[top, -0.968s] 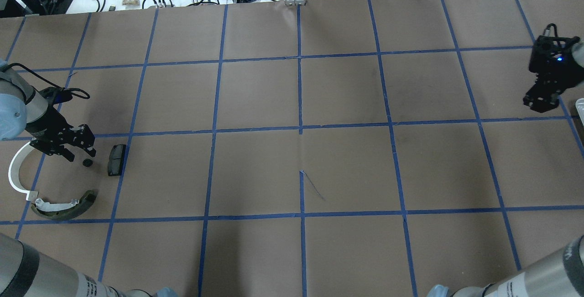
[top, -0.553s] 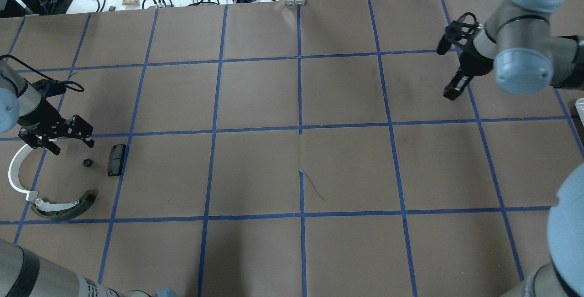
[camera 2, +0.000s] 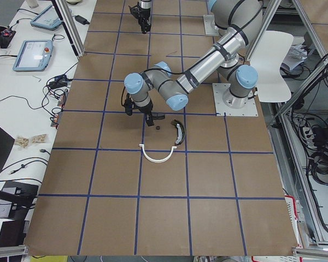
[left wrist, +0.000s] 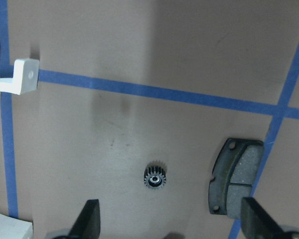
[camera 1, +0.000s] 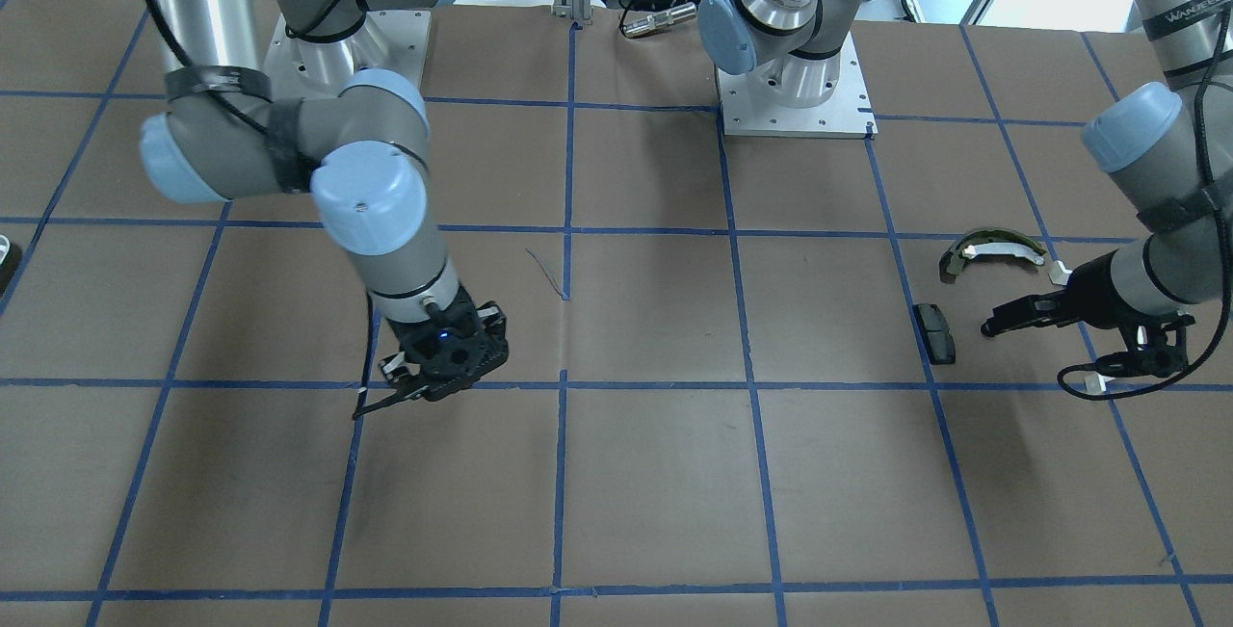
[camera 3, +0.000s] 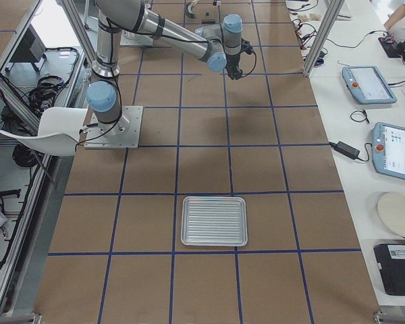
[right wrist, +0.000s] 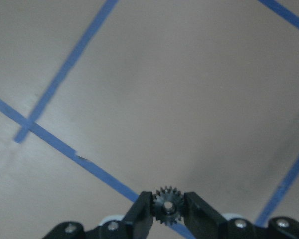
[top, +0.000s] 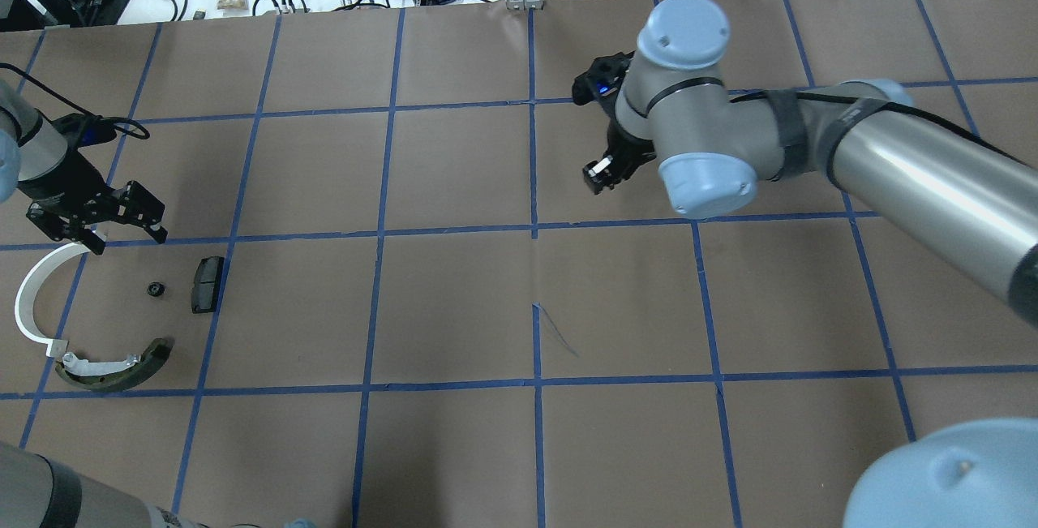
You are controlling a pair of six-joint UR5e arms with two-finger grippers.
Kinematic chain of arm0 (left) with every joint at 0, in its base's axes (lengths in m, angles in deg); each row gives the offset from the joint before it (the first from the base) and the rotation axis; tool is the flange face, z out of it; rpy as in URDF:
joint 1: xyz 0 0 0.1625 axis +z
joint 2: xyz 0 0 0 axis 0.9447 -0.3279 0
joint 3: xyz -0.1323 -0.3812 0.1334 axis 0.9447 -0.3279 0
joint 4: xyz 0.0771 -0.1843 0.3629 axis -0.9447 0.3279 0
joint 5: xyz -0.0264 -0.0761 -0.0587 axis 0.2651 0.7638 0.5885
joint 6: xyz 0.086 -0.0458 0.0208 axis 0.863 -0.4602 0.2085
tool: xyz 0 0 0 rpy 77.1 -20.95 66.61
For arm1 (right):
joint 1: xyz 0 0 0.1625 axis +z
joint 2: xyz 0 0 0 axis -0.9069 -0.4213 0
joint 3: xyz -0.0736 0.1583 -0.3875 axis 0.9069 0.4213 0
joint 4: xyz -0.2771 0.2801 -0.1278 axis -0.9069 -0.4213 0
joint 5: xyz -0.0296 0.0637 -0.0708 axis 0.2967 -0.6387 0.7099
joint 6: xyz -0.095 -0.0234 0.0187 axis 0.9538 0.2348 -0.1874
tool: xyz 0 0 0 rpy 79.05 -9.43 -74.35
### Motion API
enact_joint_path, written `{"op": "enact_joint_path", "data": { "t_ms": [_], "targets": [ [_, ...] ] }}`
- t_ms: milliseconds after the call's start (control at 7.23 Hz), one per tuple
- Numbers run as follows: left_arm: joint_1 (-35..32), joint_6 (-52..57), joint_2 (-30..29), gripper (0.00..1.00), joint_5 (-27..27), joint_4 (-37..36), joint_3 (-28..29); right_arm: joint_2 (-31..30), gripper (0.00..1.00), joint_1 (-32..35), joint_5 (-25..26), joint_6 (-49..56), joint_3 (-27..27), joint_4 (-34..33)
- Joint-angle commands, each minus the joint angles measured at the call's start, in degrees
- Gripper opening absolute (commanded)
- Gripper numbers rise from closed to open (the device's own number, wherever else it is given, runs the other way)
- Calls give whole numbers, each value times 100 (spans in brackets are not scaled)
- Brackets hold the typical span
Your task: Place bearing gear from tray to pile
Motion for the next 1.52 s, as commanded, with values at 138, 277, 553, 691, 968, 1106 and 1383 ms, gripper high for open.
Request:
{"op": "enact_joint_path", "data": {
  "t_ms": [138,277,553,691,968,1106,1383],
  "targets": [
    [-721,-37,167,100,-20,0,142,389,0,1026,-64,-2586,-27,-170],
    [-766,-64,202,100,33,0,133,460,0,1158,-82,-3008,-36,-180],
    [-1133,-143,159,100,-1,-9,98,496,99,1177,-99,-3100,-167,-189],
    [-1388,-578,63,100,7,-87,124,453,100,1159,-82,-3074,-124,-189],
    [-2212,-1178,166,100,25,-80,99,216,100,705,111,-2542,86,-41],
    [-2617,-1563,158,100,25,-88,107,-90,100,250,146,-2085,183,378],
    [-3224,-2013,141,100,244,-97,98,-950,100,-839,155,-969,254,1257]
  ]
}}
